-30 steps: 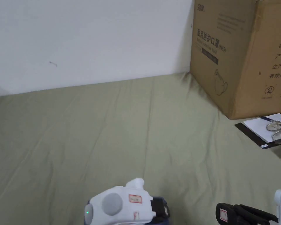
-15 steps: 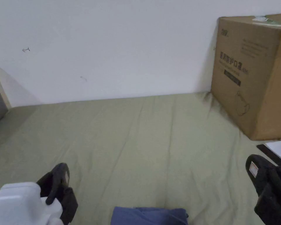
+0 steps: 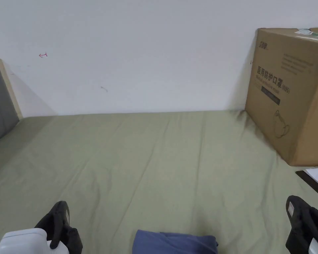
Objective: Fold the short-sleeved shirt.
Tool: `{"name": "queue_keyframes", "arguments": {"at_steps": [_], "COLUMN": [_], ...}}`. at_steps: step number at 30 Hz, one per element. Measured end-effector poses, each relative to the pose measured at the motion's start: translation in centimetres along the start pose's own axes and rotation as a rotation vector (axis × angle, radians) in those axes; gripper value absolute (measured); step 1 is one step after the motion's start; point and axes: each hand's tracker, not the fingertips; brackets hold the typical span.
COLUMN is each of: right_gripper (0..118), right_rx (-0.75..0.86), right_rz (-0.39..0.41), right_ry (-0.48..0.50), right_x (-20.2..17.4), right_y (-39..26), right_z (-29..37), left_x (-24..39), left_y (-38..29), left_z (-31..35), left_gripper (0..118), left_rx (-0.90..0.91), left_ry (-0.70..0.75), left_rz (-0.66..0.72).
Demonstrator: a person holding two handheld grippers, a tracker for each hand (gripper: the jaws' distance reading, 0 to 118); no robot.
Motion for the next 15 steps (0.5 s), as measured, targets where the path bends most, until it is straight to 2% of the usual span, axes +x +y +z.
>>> {"name": "queue_keyframes", "arguments": {"at_steps": [6, 9, 10, 12, 13, 15], "right_gripper": [0, 0, 0, 0, 0, 0], "right_rx": [0.031, -0.047, -0.153, -0.502, -0.722, -0.942], "right_rz": [-0.035, -0.032, -0.029, -0.052, -0.073, -0.092], "right_ry": [0.017, 0.199, 0.294, 0.417, 0.452, 0.471], "right_x": [-0.2, -0.9, -1.3, -2.5, -3.3, -4.4], "right_y": [0.8, 1.7, 1.5, -0.3, -2.4, -7.3], "right_z": [0.2, -2.5, -4.6, -9.3, -11.8, -14.9], "left_x": [0.3, -0.1, -0.7, -1.6, -2.0, -2.8], "left_y": [-0.3, 0.3, 0.6, 0.7, 0.4, -0.4], "left_z": [-0.4, -1.1, -1.8, -3.1, -3.6, -4.2], "left_gripper": [0, 0, 0, 0, 0, 0], "left_rx": [-0.051, -0.135, -0.203, -0.347, -0.406, -0.496], "left_ry": [-0.003, -0.052, -0.116, -0.231, -0.259, -0.282], "left_rz": [-0.008, 0.005, 0.027, 0.108, 0.151, 0.24]}}
